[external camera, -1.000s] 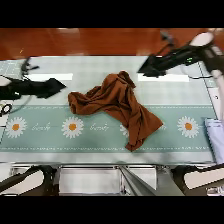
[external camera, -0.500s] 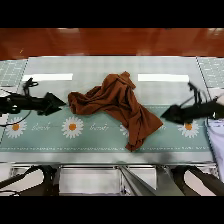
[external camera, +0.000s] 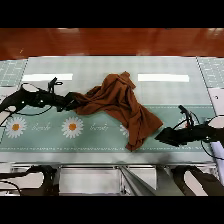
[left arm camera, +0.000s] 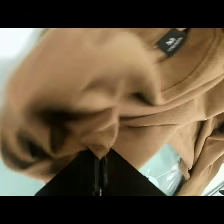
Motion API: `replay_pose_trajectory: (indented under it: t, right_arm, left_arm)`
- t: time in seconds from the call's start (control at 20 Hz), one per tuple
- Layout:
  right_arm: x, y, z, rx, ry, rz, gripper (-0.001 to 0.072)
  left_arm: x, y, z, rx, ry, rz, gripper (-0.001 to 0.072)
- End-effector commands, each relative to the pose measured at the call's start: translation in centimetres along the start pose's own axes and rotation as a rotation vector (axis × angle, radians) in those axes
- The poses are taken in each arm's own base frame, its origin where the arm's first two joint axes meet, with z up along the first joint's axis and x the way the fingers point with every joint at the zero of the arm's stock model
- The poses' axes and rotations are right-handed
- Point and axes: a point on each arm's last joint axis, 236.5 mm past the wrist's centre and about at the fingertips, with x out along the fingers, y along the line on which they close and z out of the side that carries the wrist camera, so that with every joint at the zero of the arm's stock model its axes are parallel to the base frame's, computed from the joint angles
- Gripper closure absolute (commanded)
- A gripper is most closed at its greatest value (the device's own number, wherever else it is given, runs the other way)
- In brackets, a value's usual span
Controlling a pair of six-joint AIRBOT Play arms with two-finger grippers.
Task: Fold the shirts.
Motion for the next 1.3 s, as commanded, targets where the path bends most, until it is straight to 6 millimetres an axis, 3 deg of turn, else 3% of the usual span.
replay_pose_trajectory:
  t: [0.0, 0.3, 0.65, 0.95, 1.05, 1.15, 1.25]
  right_arm:
    - [1.3, 0.9, -1.3, -0.020, 0.048, -0.023, 0.0303]
    - [4.2, 3.3, -1.7, -0.085, 0.028, -0.080, 0.0303]
    - [4.6, 3.9, 0.4, -0.064, -0.066, -0.076, 0.0314]
    - [8.4, 3.3, -1.6, -0.056, 0.090, -0.088, 0.0315]
    - [9.4, 3.6, -1.2, -0.059, 0.077, -0.085, 0.0443]
    - [9.7, 4.9, -0.2, -0.097, 0.031, -0.039, 0.0675]
    - [8.7, 6.2, 0.8, -0.160, 0.015, -0.018, 0.0677]
  left_arm:
    - [0.5, -1.0, 0.3, 0.067, 0.017, 0.001, 0.0692]
    - [0.2, -1.4, 0.6, 0.079, 0.016, -0.006, 0.0692]
    - [0.2, -1.4, 0.6, 0.078, 0.016, -0.006, 0.0692]
    - [0.2, -1.4, 0.4, 0.079, 0.023, -0.009, 0.0692]
    - [0.2, -1.4, 0.4, 0.078, 0.023, -0.008, 0.0692]
    - [0.2, -1.4, 0.4, 0.079, 0.022, -0.009, 0.0692]
    - [-0.4, -1.5, 1.0, 0.075, 0.009, -0.014, 0.0692]
